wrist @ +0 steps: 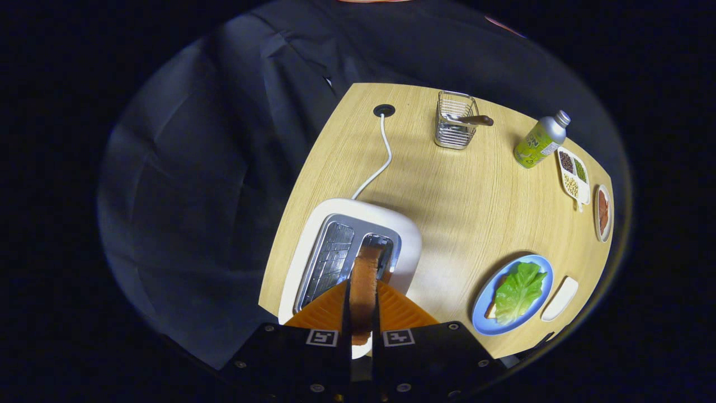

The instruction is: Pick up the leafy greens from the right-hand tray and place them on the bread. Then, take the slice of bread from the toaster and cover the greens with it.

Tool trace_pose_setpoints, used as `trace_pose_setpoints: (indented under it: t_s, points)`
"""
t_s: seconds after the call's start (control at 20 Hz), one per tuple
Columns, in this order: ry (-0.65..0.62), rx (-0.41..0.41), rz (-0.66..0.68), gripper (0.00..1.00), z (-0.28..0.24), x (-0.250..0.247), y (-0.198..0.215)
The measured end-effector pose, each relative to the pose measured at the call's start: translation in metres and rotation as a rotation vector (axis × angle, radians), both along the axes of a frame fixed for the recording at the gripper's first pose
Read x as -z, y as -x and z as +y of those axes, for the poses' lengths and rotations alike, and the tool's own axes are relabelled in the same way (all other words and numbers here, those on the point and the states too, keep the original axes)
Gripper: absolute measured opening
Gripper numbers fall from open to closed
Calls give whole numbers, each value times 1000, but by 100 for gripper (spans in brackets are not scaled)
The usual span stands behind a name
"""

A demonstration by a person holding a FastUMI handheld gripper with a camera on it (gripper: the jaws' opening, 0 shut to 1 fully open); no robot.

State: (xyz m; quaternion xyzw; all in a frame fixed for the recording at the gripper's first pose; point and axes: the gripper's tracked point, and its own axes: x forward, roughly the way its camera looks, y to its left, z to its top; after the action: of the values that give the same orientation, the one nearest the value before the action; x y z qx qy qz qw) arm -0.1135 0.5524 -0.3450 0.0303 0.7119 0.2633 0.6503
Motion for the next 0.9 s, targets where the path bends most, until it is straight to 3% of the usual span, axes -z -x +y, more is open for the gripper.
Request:
trace_pose_setpoints:
  t_s: [0.4, 0.9]
  points:
    - [-147, 105, 6, 15, -31, -39, -14]
    - [-251, 294, 2, 15, -134, -47, -31]
